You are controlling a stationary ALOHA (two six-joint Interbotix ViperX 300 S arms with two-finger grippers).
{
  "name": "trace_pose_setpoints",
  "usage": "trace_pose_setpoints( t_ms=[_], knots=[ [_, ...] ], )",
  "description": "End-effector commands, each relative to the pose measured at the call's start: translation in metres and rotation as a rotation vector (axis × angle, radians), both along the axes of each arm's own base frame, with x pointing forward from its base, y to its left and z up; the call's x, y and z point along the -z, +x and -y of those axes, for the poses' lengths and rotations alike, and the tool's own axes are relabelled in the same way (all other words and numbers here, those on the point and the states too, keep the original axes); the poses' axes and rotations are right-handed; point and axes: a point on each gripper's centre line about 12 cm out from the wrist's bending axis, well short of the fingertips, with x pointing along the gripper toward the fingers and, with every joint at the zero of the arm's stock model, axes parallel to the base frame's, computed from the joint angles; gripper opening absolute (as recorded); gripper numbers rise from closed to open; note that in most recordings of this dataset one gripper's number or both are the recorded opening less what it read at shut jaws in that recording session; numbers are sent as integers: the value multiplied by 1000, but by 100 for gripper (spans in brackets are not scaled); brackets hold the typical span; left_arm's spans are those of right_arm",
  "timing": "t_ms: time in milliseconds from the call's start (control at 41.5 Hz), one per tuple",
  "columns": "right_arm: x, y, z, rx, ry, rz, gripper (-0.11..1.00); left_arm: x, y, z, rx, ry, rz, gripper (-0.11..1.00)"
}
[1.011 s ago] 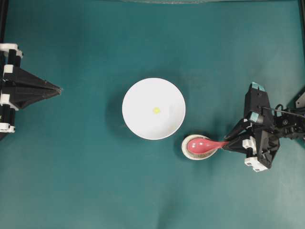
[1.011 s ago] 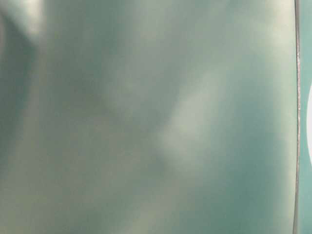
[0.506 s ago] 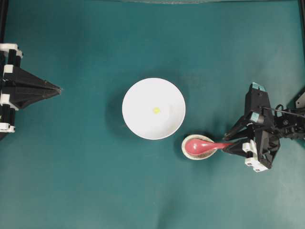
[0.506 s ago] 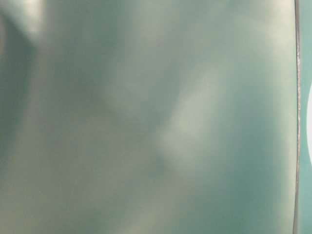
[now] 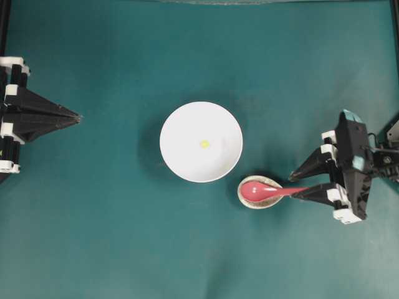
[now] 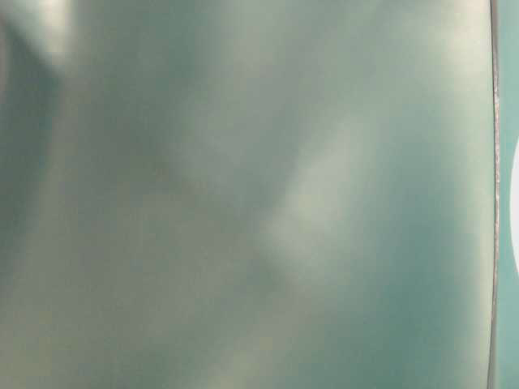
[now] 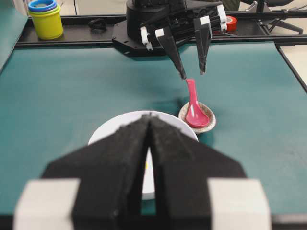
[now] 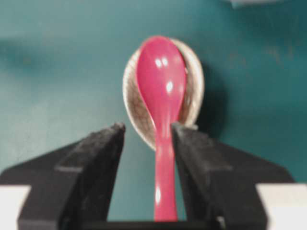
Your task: Scoop the yellow hexagonal prism block from the bowl with a spoon using the right arm.
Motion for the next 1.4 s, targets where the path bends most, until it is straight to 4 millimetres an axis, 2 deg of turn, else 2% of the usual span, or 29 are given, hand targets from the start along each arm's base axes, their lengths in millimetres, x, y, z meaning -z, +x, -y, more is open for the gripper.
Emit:
trace_pose_setpoints(
  t_ms=[0, 385, 602, 843, 1083, 1372],
  knots=[
    [-6, 3, -1, -25, -33, 90, 50, -5, 2, 0, -1, 0, 14, 0],
    [20, -4, 10, 54, -98, 248, 50, -4, 2, 0, 0, -2, 8, 0],
    [38, -6, 1, 124, -126, 318, 50, -3, 2, 0, 0, -2, 6, 0],
    [57, -8, -18, 127, -174, 326, 50, -2, 2, 0, -1, -2, 5, 0],
    [57, -13, -23, 114, -187, 355, 50, -2, 2, 0, 0, -2, 5, 0],
    [63, -16, -22, 109, -184, 313, 50, -2, 2, 0, 0, -2, 5, 0]
  ],
)
